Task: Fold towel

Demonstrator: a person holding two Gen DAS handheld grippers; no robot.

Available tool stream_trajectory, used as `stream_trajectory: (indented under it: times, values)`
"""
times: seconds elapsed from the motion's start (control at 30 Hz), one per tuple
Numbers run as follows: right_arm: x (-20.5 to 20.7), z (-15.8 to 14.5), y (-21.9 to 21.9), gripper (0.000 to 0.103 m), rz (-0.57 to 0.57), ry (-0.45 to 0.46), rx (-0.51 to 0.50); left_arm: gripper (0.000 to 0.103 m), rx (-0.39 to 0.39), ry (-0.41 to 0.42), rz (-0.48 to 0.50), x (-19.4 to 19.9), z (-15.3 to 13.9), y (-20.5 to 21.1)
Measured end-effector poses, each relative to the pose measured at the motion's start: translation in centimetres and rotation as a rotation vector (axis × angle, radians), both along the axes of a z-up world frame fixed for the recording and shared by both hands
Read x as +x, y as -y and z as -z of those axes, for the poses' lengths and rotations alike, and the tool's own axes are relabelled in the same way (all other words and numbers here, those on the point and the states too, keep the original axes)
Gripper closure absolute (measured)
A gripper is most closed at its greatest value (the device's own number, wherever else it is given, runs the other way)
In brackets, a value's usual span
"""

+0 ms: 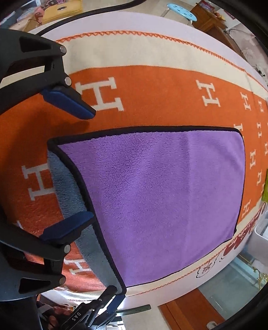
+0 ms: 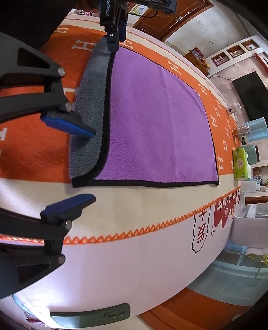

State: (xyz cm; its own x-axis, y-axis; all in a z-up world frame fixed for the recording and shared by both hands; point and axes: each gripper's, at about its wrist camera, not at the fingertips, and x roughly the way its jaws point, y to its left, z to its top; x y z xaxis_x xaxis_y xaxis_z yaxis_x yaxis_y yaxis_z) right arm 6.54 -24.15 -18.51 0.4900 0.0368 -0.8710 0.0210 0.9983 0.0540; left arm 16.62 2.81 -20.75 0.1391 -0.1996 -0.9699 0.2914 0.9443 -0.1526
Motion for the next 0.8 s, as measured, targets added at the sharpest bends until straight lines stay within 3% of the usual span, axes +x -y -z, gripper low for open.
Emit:
stream_trajectory:
  times: [0.07, 0.2, 0.37, 0.5, 0.57, 0.63, 0.8]
  values:
    - [0.1, -0.1, -0.1, 0.053, -0.009, 0.003, 0.001, 0.016, -0.004, -0.009, -0.004, 0.2, 0.1, 0.0]
    - [0.4, -0.2, -0.4, 0.061, -0.038, 0.001, -0.005, 0.032, -0.025, -0.025, -0.017, 0.8, 0.7, 0.8]
    - [0.3, -0.3, -0.4, 0.068, -0.048, -0.004, -0.013, 0.038, -0.028, -0.019, -0.030, 0.5, 0.5, 0.6]
    - [0.1, -0.5, -0.2, 0.080, -0.048, -0.015, -0.018, 0.050, -0.048, -0.037, -0.034, -0.2, 0.3, -0.3]
    - [0.0, -0.5, -0.2, 0.083, -0.049, -0.018, -0.018, 0.058, -0.056, -0.045, -0.027, -0.6, 0.3, -0.4]
    - [-0.2, -0.5, -0.2, 0.085, -0.054, -0.025, -0.016, 0.060, -0.052, -0.051, -0.027, -0.9, 0.3, -0.4]
    - [-0.3, -0.5, -0.4, 0.094, -0.054, -0.045, -0.023, 0.084, -0.049, -0.049, -0.037, -1.3, 0.2, -1.0]
